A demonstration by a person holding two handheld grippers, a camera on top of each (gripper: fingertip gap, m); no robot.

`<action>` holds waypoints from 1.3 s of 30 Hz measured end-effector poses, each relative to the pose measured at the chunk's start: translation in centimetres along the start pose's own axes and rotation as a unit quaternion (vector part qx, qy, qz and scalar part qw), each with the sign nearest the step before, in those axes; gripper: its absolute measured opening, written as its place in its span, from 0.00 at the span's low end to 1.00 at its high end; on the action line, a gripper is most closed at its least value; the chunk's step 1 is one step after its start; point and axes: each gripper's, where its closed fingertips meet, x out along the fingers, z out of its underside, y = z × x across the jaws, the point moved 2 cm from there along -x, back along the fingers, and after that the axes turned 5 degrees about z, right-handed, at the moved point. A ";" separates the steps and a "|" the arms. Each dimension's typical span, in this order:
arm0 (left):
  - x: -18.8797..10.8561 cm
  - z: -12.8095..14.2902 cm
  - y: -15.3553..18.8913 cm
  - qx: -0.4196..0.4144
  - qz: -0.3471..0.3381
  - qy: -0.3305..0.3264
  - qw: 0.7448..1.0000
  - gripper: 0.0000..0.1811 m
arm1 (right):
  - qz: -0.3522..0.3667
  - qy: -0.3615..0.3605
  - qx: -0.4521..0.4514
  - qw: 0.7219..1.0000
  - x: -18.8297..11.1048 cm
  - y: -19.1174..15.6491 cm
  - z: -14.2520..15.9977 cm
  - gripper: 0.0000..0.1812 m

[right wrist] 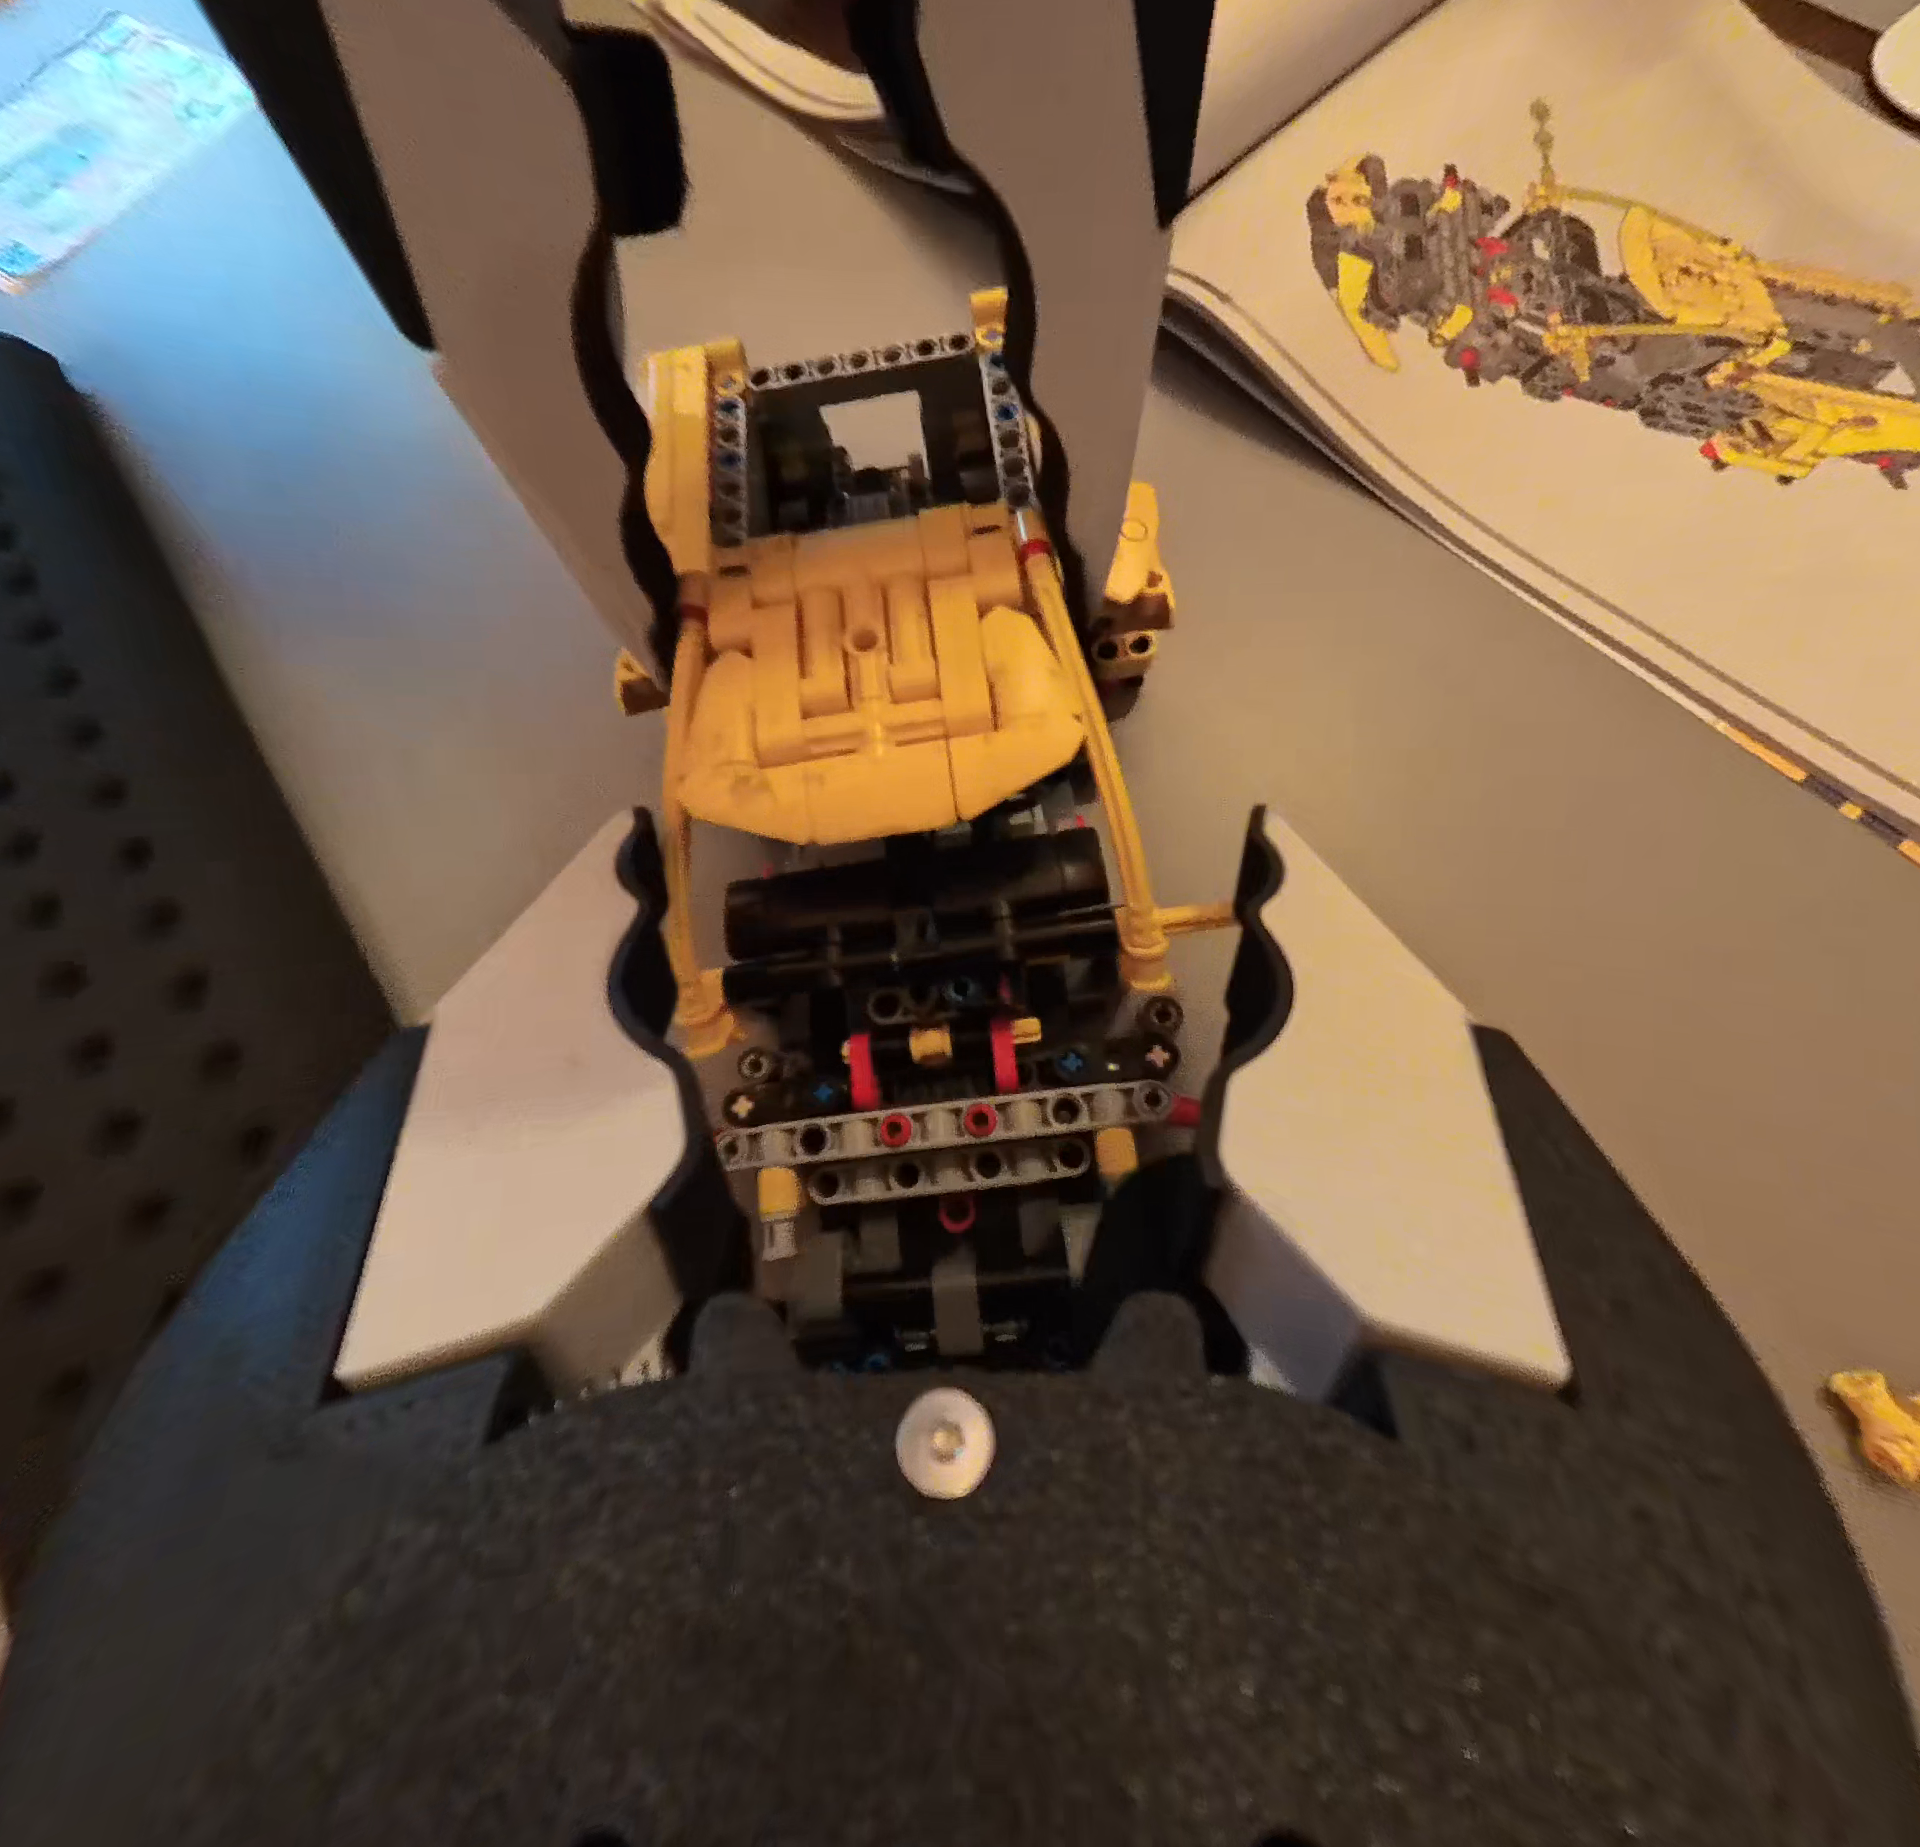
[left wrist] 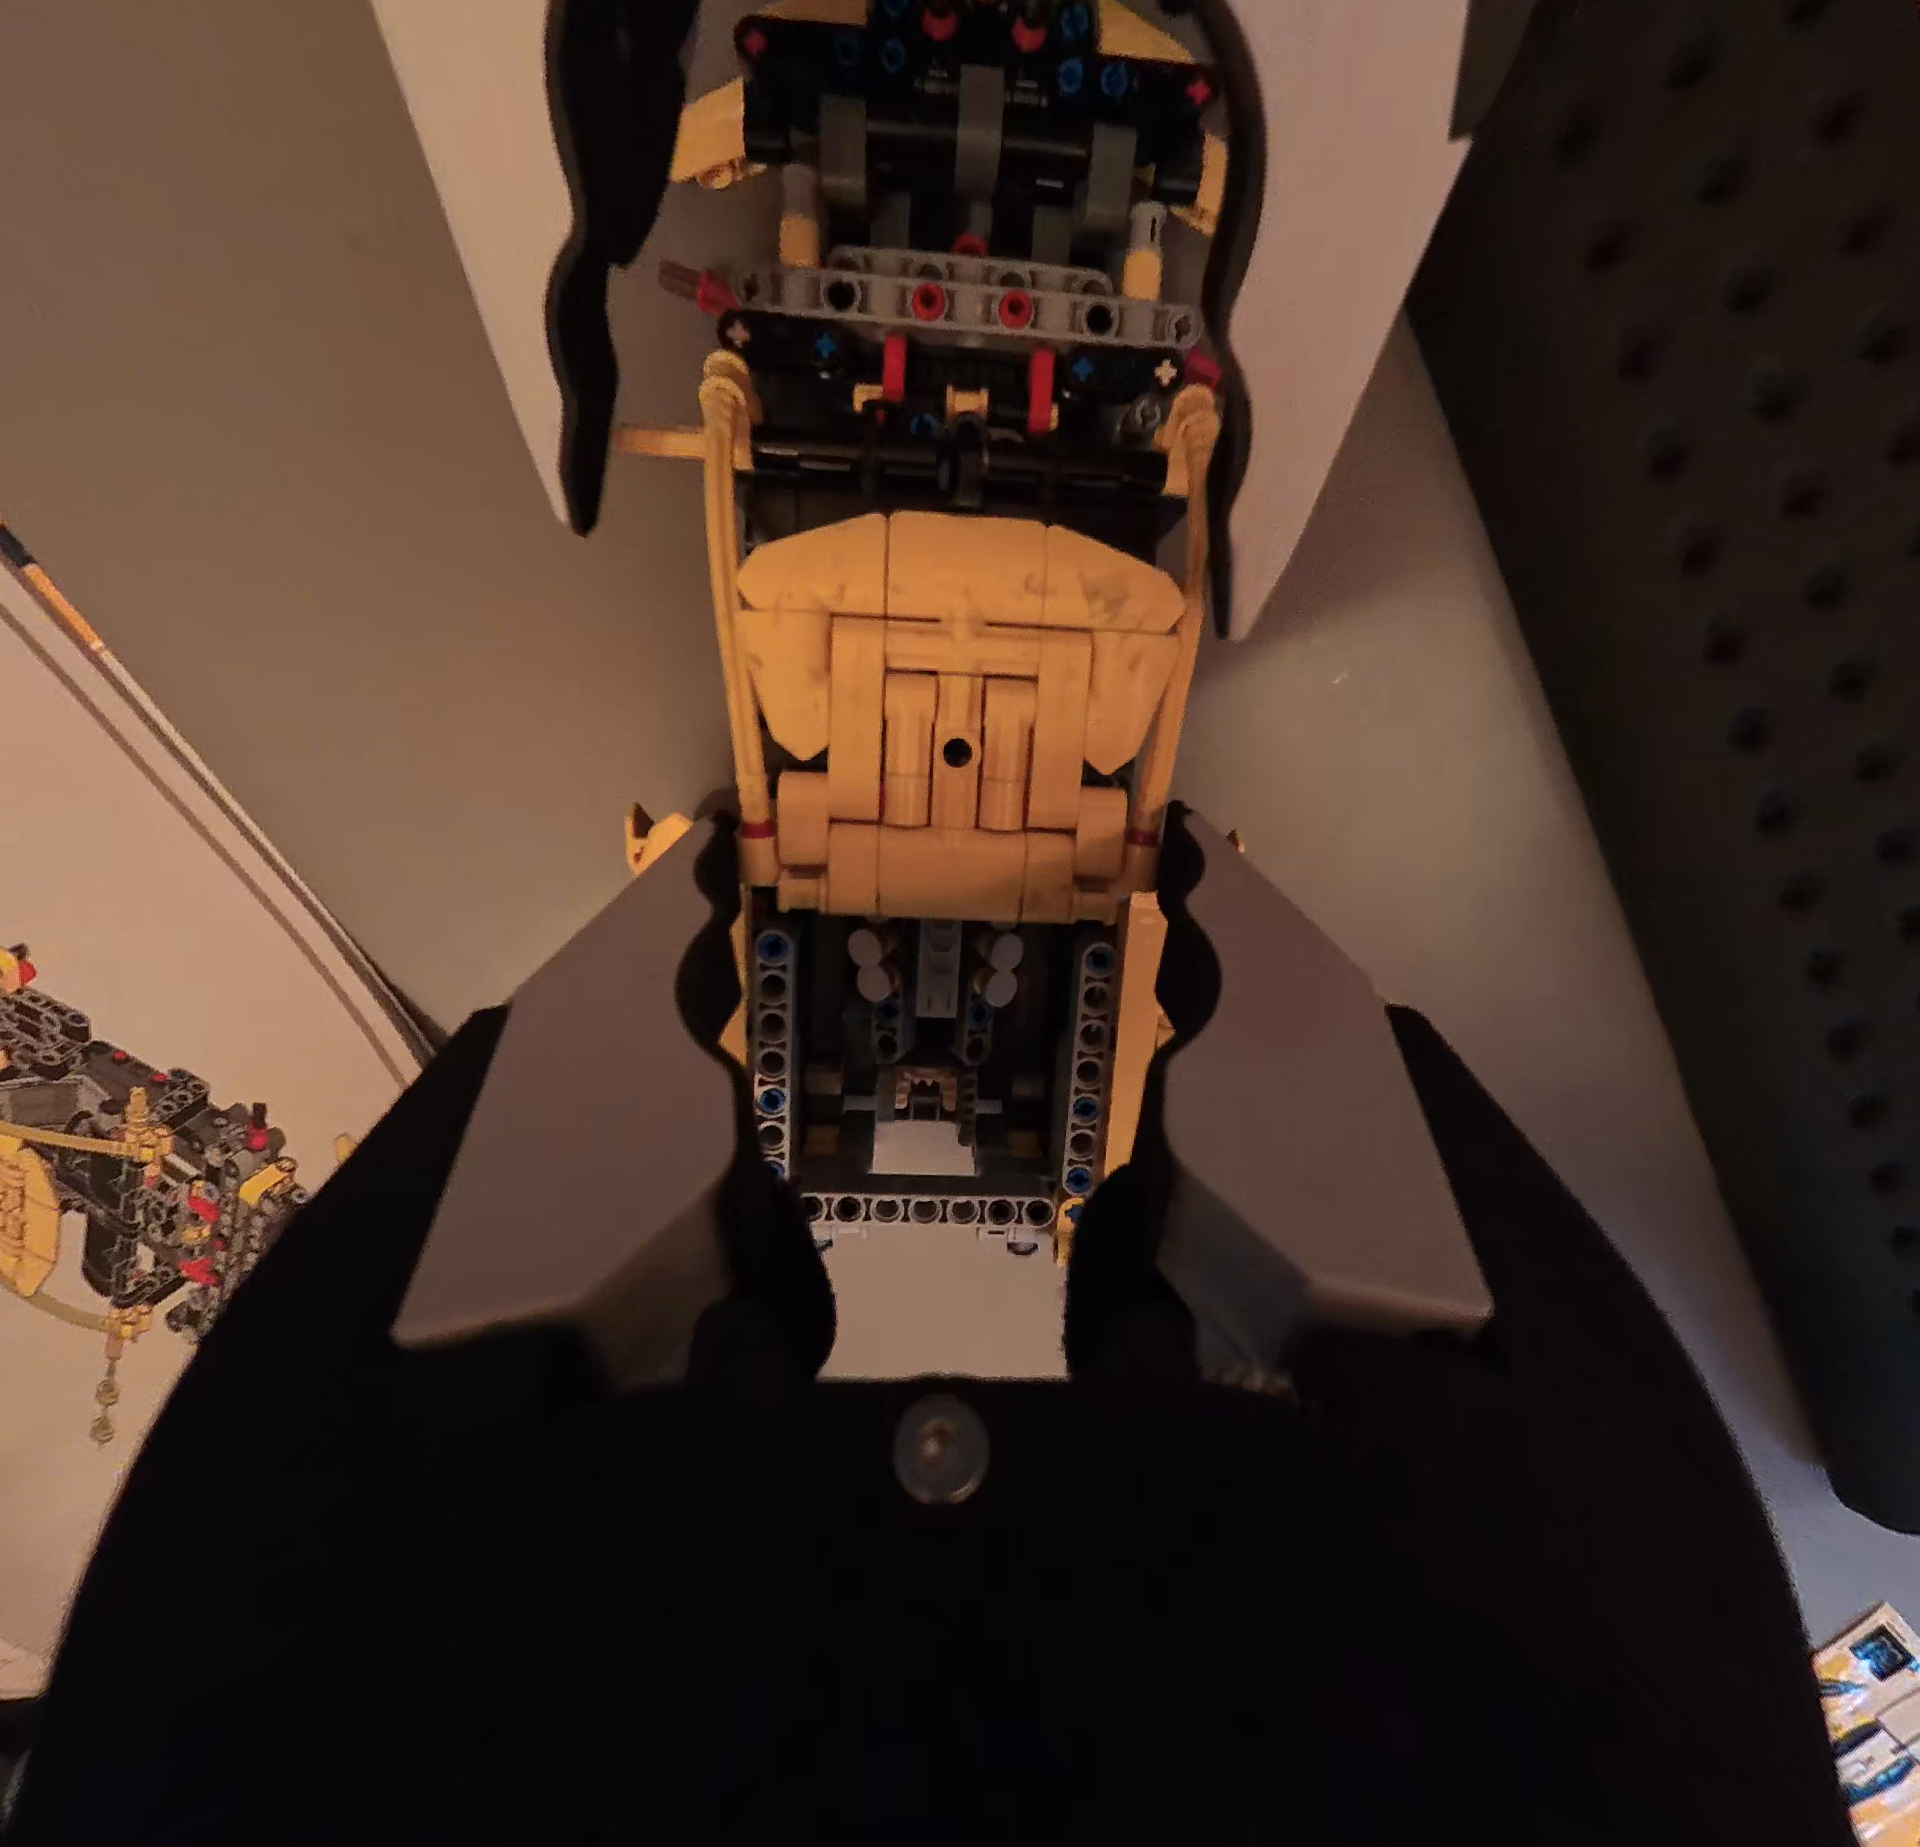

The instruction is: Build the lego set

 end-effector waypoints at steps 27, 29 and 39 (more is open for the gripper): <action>-2.1 3.5 4.8 -0.226 -0.262 0.185 0.920 0.41 | -0.148 -0.024 0.032 0.988 -2.3 1.4 4.2 0.50; -1.2 4.4 4.6 -0.239 -0.334 0.167 0.897 0.40 | -0.150 -0.022 0.040 0.988 -2.5 1.0 4.4 0.49; -1.1 4.3 -0.2 -0.219 -0.447 0.131 0.857 0.27 | -0.171 -0.045 0.092 0.980 -4.8 -1.9 6.2 0.40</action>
